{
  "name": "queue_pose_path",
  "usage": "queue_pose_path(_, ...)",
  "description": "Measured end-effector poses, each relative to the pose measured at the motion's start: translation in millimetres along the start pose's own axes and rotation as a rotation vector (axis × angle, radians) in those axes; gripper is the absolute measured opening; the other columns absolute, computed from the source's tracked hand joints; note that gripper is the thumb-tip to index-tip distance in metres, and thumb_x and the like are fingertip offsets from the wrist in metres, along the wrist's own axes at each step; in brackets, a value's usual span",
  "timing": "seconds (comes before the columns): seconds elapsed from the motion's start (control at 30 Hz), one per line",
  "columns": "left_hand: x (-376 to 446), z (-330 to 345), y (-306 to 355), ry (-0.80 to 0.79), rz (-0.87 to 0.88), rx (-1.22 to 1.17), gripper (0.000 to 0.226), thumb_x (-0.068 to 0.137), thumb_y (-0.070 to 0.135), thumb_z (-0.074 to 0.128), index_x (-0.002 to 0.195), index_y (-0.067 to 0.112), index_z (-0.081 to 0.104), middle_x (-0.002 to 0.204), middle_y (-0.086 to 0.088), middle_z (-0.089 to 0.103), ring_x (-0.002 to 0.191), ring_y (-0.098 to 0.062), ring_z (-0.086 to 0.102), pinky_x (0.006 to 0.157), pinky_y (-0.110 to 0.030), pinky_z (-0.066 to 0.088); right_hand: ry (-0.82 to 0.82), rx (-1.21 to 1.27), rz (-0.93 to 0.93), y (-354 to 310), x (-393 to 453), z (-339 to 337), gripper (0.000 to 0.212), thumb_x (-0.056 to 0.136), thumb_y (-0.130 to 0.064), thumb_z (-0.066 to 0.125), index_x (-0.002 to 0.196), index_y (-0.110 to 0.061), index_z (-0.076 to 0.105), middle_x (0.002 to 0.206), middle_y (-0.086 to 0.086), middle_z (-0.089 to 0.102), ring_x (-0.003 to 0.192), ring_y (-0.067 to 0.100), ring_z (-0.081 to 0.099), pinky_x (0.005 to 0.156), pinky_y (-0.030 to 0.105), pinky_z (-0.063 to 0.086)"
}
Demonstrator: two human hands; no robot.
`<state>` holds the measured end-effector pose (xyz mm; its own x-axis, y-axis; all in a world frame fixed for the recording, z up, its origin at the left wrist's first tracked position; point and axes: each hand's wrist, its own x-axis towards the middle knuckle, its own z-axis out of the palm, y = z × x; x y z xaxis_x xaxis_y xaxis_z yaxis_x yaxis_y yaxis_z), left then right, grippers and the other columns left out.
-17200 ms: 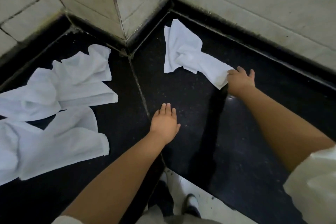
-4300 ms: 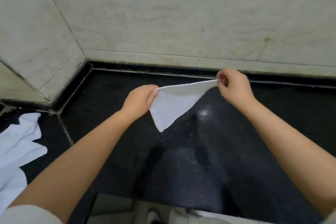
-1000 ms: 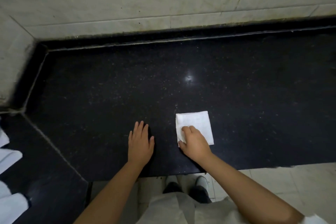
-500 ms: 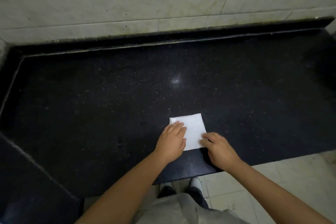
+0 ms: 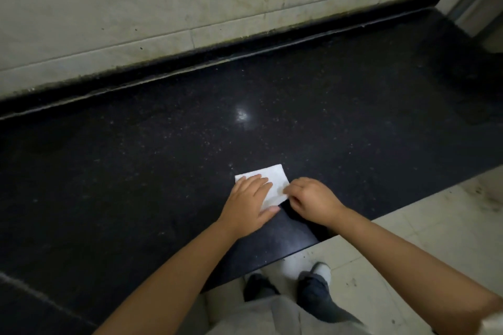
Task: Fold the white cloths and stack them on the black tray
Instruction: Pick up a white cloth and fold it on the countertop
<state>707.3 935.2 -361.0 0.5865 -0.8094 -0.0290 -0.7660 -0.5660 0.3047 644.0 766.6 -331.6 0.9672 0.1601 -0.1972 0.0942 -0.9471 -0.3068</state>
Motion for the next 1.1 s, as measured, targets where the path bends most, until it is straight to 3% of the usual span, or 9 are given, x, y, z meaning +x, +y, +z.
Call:
queue_pose_path(0.07, 0, 2, 15, 0.085, 0.067, 0.073, 0.053, 0.072, 0.047, 0.04, 0.107, 0.012, 0.057, 0.09, -0.001, 0.073, 0.084, -0.017, 0.067, 0.084, -0.026, 0.045, 0.033, 0.061, 0.063, 1, -5, -15, 0.029, 0.082, -0.008, 0.046, 0.101, -0.003, 0.067, 0.096, 0.016, 0.07, 0.09, 0.031, 0.064, 0.077, 0.034, 0.05)
queue_pose_path(0.2, 14, 5, 50, 0.253, 0.099, 0.153, 0.026, 0.072, 0.023, 0.041, 0.097, 0.018, 0.045, 0.067, 0.005, 0.064, 0.072, -0.013, 0.036, 0.067, -0.027, 0.029, 0.012, 0.117, 0.122, 22, -31, -51, 0.029, 0.088, -0.012, 0.045, 0.111, -0.008, 0.063, 0.108, 0.012, 0.065, 0.103, 0.027, 0.058, 0.086, 0.033, 0.045)
queue_pose_path(0.37, 69, -4, 101, 0.4, 0.299, 0.137, 0.014, 0.075, 0.012, 0.045, 0.088, 0.017, 0.046, 0.06, 0.002, 0.06, 0.055, -0.016, 0.052, 0.06, -0.027, 0.026, 0.063, 0.166, 0.183, 92, -98, -91, 0.031, 0.092, -0.01, 0.044, 0.12, -0.011, 0.058, 0.117, 0.009, 0.063, 0.11, 0.023, 0.057, 0.091, 0.025, 0.041)
queue_pose_path(0.57, 173, -10, 225, 0.375, 0.565, 0.173, 0.02, 0.097, 0.022, 0.03, 0.081, 0.017, 0.042, 0.057, 0.002, 0.057, 0.056, -0.014, 0.046, 0.047, -0.023, 0.036, 0.197, 0.209, 0.292, 198, -217, -142, 0.029, 0.089, 0.001, 0.047, 0.112, -0.005, 0.063, 0.103, 0.01, 0.066, 0.084, 0.009, 0.054, 0.07, -0.004, 0.033)
queue_pose_path(0.67, 228, -18, 306, 0.285, 0.69, 0.259, 0.01, 0.083, 0.026, 0.039, 0.078, 0.018, 0.039, 0.056, 0.002, 0.058, 0.046, -0.016, 0.055, 0.037, -0.02, 0.04, 0.303, 0.179, 0.343, 260, -276, -164, 0.027, 0.087, 0.002, 0.049, 0.107, -0.004, 0.066, 0.097, 0.009, 0.067, 0.083, 0.018, 0.061, 0.07, 0.0, 0.033)
queue_pose_path(0.77, 276, -27, 378, 0.178, 0.715, 0.26, 0.023, 0.082, 0.027, 0.038, 0.072, 0.015, 0.056, 0.057, 0.001, 0.059, 0.045, -0.017, 0.058, 0.034, -0.017, 0.04, 0.391, 0.139, 0.395, 314, -322, -191, 0.027, 0.087, -0.005, 0.046, 0.104, -0.004, 0.067, 0.1, 0.015, 0.07, 0.094, 0.025, 0.063, 0.073, 0.01, 0.031)
queue_pose_path(0.83, 306, -35, 420, 0.143, 0.719, 0.281, 0.036, 0.085, 0.03, 0.033, 0.074, 0.012, 0.062, 0.065, -0.002, 0.062, 0.053, -0.02, 0.061, 0.039, -0.021, 0.044, 0.466, 0.151, 0.422, 345, -345, -212, 0.03, 0.083, -0.009, 0.044, 0.097, 0.0, 0.069, 0.093, 0.017, 0.071, 0.089, 0.025, 0.065, 0.072, 0.012, 0.032)
queue_pose_path(0.97, 374, -55, 484, 0.063, 0.602, 0.166, 0.036, 0.1, 0.033, 0.029, 0.116, 0.009, 0.051, 0.113, -0.008, 0.054, 0.102, -0.024, 0.054, 0.083, -0.035, 0.044, 0.573, 0.184, 0.478, 416, -367, -256, 0.021, 0.087, 0.003, 0.05, 0.098, 0.001, 0.067, 0.092, 0.012, 0.069, 0.08, 0.011, 0.06, 0.068, 0.004, 0.037)
queue_pose_path(1.1, 456, -79, 529, 0.115, 0.524, -0.009, 0.028, 0.097, 0.024, 0.043, 0.114, 0.008, 0.056, 0.111, -0.01, 0.056, 0.106, -0.022, 0.053, 0.084, -0.026, 0.036, 0.671, 0.213, 0.521, 491, -359, -307, 0.021, 0.087, 0.001, 0.049, 0.096, -0.003, 0.068, 0.08, 0.0, 0.06, 0.057, -0.006, 0.054, 0.059, 0.004, 0.038)
